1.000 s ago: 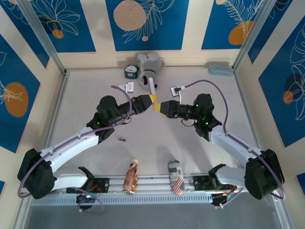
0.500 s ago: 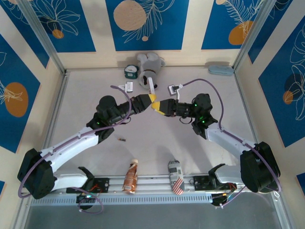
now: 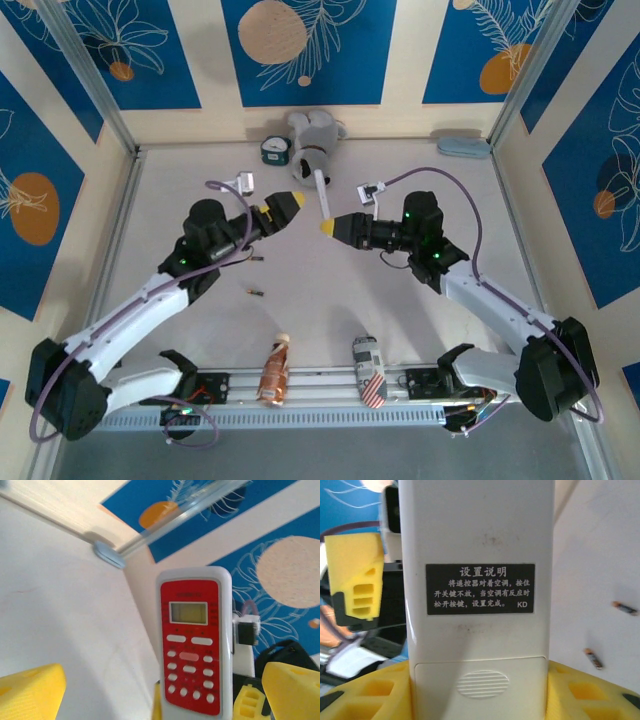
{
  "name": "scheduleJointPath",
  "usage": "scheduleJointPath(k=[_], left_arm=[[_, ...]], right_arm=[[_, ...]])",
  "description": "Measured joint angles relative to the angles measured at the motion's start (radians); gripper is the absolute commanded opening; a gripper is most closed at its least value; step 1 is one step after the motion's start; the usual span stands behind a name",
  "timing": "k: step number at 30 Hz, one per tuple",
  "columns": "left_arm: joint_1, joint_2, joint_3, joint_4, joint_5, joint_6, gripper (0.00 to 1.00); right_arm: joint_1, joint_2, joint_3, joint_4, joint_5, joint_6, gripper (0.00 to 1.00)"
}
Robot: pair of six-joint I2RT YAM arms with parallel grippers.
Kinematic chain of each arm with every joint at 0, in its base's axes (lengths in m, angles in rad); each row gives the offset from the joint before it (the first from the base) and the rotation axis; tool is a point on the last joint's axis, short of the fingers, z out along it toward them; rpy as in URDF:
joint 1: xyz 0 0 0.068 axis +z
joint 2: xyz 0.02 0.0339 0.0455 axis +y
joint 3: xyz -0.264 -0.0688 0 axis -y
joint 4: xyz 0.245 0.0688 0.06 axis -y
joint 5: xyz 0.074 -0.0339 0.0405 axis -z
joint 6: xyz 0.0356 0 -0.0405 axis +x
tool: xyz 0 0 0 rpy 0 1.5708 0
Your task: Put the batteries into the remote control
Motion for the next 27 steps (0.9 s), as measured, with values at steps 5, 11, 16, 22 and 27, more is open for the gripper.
scheduleJointPath(k=[5, 11, 16, 22, 27], left_arm=[[0.034, -0.082, 0.003, -0.237, -0.095, 0.086, 1.0], [0.067, -0.146, -0.008, -0.422, -0.181, 0.159, 1.0], [0.101, -0.189, -0.047, -0.513, -0.207, 0.183, 1.0], [0.119, -0.241, -0.072, -0.594, -0.209, 0.208, 1.0], [0.121, -0.308, -0.084, -0.632, -0.214, 0.233, 1.0]], right_arm=[[0.06, 0.02, 0.092, -0.275, 0.202, -0.195, 0.51], [0.217, 0.13, 0.135, -0.465, 0.535, -0.375, 0.51], [0.341, 0.259, 0.173, -0.552, 0.766, -0.527, 0.54], [0.399, 0.479, 0.271, -0.568, 0.914, -0.712, 0.56], [0.413, 0.603, 0.294, -0.583, 0.959, -0.797, 0.57]])
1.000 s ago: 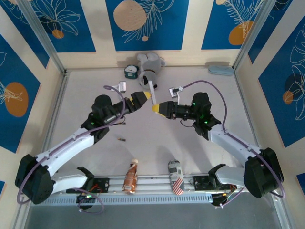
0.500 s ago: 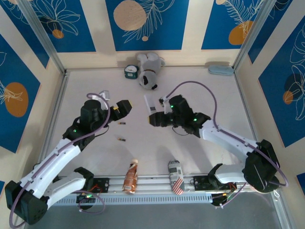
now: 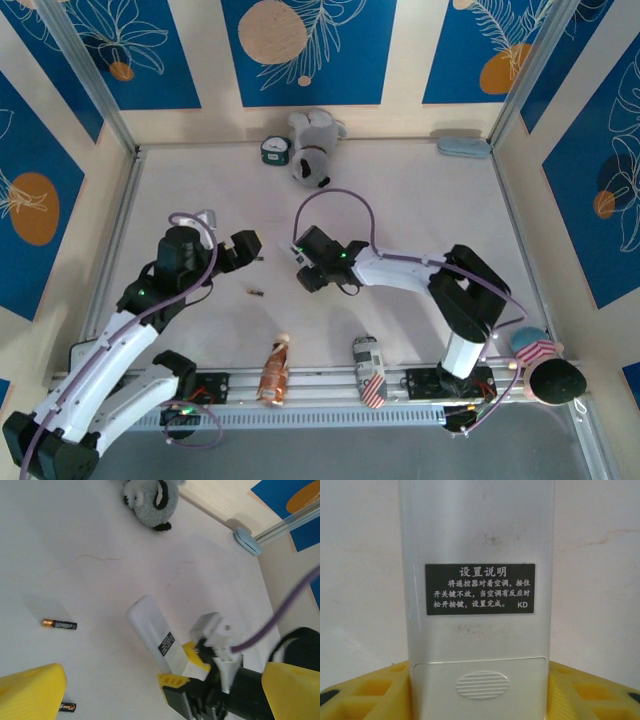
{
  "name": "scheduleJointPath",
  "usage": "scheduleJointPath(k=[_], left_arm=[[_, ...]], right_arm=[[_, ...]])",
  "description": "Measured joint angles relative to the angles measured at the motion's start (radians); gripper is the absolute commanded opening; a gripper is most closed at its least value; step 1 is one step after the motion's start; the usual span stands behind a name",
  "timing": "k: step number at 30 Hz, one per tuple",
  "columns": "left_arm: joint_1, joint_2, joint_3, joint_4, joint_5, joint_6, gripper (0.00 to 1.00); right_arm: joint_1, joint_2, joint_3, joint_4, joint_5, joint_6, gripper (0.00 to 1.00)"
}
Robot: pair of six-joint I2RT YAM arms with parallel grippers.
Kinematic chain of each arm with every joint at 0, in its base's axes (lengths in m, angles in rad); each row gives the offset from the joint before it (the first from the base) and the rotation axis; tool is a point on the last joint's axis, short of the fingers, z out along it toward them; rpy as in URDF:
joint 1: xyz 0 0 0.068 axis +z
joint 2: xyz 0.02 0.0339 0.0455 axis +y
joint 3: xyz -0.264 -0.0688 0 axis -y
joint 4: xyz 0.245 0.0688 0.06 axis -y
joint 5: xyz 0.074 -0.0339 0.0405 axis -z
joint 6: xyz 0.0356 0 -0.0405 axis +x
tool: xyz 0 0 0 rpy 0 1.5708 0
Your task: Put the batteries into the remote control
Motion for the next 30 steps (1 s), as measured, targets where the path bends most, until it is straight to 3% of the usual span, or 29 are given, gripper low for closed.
scheduleJointPath(k=[17, 23, 30], left_arm=[[0.003, -0.048, -0.051, -0.036, 0.011, 0.031, 1.0], [0.003, -0.048, -0.058, -0.036, 0.027, 0.031, 1.0], [0.003, -0.035, -0.061, -0.039, 0.027, 0.031, 1.0]], right_arm=[[-0.027, 0.095, 0.002, 0.053, -0.002, -0.14, 0.62], [-0.025, 0.095, 0.002, 0.056, 0.018, -0.143, 0.77], [-0.039, 0.083, -0.001, 0.049, 0.03, -0.124, 0.79]])
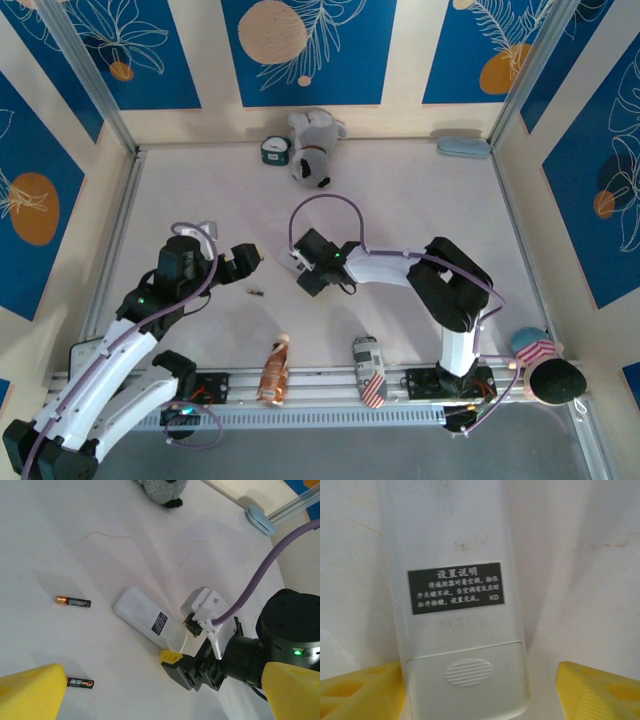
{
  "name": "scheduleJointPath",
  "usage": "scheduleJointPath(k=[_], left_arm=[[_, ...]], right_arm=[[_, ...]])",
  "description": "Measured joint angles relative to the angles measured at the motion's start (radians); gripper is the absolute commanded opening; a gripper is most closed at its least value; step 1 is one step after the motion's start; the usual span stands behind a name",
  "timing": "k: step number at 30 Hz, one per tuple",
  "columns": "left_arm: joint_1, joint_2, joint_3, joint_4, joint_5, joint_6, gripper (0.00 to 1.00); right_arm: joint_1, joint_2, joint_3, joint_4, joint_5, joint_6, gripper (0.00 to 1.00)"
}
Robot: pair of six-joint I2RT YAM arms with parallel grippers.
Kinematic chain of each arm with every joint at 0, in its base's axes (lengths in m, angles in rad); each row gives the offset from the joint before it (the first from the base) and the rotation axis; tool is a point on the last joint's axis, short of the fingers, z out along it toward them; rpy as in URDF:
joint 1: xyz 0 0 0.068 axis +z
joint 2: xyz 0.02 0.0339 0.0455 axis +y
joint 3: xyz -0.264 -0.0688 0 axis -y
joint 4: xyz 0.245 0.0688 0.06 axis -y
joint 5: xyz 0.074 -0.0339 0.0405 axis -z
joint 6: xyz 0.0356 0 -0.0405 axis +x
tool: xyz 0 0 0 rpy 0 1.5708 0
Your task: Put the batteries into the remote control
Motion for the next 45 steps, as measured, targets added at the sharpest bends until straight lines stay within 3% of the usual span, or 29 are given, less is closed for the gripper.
scheduleJointPath(k=[9, 16, 18, 27, 31, 45], left_arm=[[0.0, 0.15, 0.0, 0.043, 0.003, 0.0, 1.0], [-0.013, 0.364, 0.002, 0.19, 0.027, 0.001, 1.0], [-0.035, 0.423, 0.008, 0.217, 0.018, 0.016, 0.94], [-0.105, 0.624, 0.071, 0.282, -0.025, 0.094, 0.51], [-0.109, 0.706, 0.102, 0.29, -0.028, 0.131, 0.45], [-0.148, 0.898, 0.245, 0.22, -0.081, 0.209, 0.49]], right_arm=[[-0.075, -0.069, -0.053, -0.022, -0.031, 0.104, 0.81], [-0.08, -0.175, -0.052, -0.072, -0.089, 0.367, 0.77], [-0.087, -0.196, -0.05, -0.073, -0.114, 0.444, 0.73], [-0.207, -0.199, -0.046, -0.05, -0.266, 0.684, 0.63], [-0.228, -0.185, -0.048, -0.026, -0.306, 0.727, 0.58], [-0.231, -0.086, -0.051, 0.017, -0.369, 0.774, 0.52]])
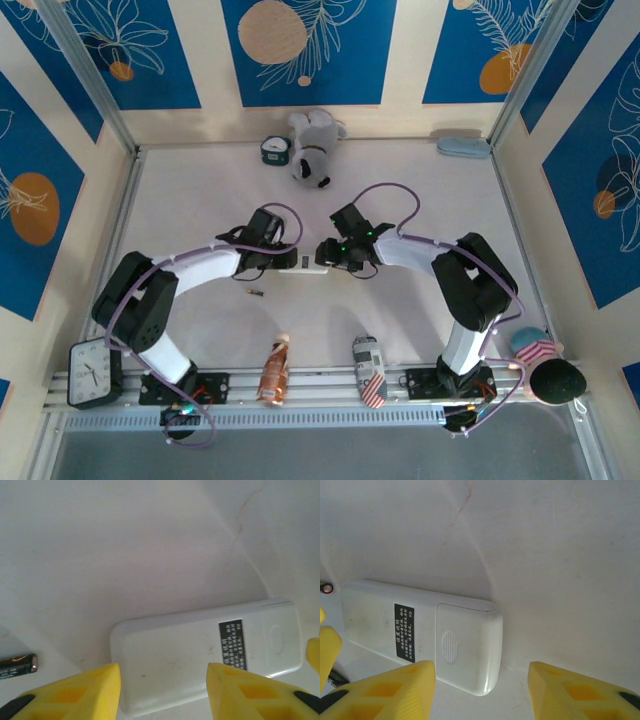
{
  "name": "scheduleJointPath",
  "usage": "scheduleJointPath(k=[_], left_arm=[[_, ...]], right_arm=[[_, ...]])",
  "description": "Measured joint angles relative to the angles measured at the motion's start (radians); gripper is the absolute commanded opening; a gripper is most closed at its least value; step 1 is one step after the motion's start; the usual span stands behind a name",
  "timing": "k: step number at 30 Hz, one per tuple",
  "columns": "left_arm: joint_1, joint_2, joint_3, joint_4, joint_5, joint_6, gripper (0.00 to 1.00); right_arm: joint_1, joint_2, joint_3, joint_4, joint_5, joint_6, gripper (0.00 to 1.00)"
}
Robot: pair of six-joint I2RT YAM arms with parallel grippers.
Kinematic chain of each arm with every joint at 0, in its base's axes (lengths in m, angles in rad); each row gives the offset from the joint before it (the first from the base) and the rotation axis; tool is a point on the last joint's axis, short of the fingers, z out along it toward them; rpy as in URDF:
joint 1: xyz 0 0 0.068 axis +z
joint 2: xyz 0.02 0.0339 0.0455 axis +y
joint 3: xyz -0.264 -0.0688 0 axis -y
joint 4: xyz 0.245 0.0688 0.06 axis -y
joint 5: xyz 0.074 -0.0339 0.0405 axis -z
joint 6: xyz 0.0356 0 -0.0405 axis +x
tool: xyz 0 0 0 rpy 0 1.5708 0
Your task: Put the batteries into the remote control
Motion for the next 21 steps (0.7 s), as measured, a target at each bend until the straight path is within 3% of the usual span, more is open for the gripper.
scheduleJointPath(k=[7, 21], left_arm=[[-0.008, 0.021, 0.02, -0.048, -0.07, 0.016, 0.53], [-0.01, 0.077, 0.035, -0.035, -0.064, 0.019, 0.48]], right_arm=[[-0.001, 0.022, 0.0, 0.003, 0.0, 0.0, 0.51], [-0.001, 0.051, 0.018, 0.007, -0.023, -0.001, 0.5]])
